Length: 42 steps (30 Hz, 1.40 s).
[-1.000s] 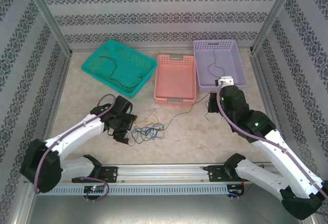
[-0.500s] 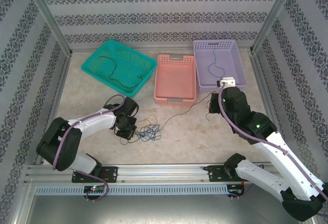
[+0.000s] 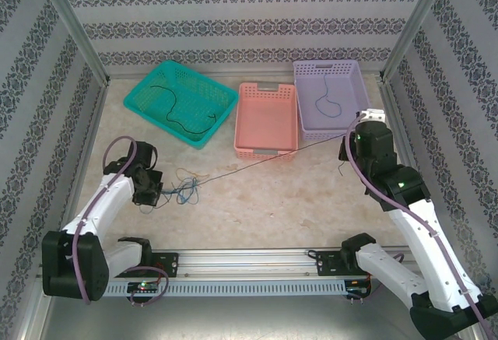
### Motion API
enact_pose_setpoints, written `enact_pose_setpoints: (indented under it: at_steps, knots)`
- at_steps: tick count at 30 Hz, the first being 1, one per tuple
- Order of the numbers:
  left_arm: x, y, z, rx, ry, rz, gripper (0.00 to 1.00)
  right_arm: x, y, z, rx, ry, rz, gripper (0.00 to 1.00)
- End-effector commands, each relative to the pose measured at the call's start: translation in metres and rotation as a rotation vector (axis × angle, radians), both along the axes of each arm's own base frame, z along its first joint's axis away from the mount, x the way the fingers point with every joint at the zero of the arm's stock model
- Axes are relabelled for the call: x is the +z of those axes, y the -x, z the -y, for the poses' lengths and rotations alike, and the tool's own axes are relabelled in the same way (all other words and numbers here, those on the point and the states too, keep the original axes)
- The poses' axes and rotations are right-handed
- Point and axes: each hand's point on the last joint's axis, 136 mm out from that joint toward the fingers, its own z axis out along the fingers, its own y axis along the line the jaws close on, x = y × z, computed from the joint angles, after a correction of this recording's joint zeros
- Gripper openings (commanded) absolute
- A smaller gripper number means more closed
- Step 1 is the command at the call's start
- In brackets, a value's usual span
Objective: Untangle the cables
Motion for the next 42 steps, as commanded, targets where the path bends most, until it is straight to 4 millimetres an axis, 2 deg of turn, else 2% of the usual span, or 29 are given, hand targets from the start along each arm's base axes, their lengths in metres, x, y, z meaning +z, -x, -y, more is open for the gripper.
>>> enact_pose_setpoints:
  at_steps: [1, 7, 12, 15, 20, 25, 27, 30, 34, 38, 42]
  knots:
    - [-0.001, 0.015, -0.016, -0.049, -0.061, -0.077, 0.0, 0.008, -0.002, 0.002, -0.004, 0.013, 0.009, 0.0]
    - [0.001, 0.011, -0.028, -0.07, -0.095, -0.112, 0.0, 0.01, 0.0, 0.016, -0.055, 0.054, 0.002, 0.0]
    - [-0.001, 0.01, -0.043, -0.069, -0.128, -0.141, 0.0, 0.027, -0.001, 0.044, -0.133, 0.085, 0.029, 0.0]
    - [0.002, 0.007, -0.053, -0.072, -0.155, -0.144, 0.0, 0.035, -0.004, 0.051, -0.148, 0.074, 0.039, 0.0]
    - [0.004, -0.002, -0.059, -0.075, -0.169, -0.13, 0.0, 0.039, -0.009, 0.041, -0.105, 0.043, 0.047, 0.0]
    - [-0.011, -0.023, -0.037, -0.117, -0.035, -0.076, 0.0, 0.025, -0.012, 0.014, 0.008, -0.004, -0.01, 0.0]
    - [-0.013, -0.022, -0.036, -0.114, -0.029, -0.089, 0.0, 0.02, -0.007, 0.011, 0.006, 0.034, -0.029, 0.0]
    - [-0.002, -0.015, -0.054, -0.11, -0.131, -0.137, 0.0, 0.02, 0.005, 0.038, -0.104, 0.111, -0.024, 0.0]
    - [0.018, -0.01, -0.086, -0.093, -0.277, -0.181, 0.0, 0.038, 0.015, 0.076, -0.245, 0.129, 0.02, 0.0]
    - [0.015, -0.006, -0.102, -0.037, -0.281, -0.197, 0.0, 0.05, 0.011, 0.08, -0.257, 0.112, 0.043, 0.0]
    - [0.007, -0.02, -0.09, -0.056, -0.194, -0.157, 0.0, 0.048, 0.006, 0.064, -0.208, 0.043, 0.045, 0.0]
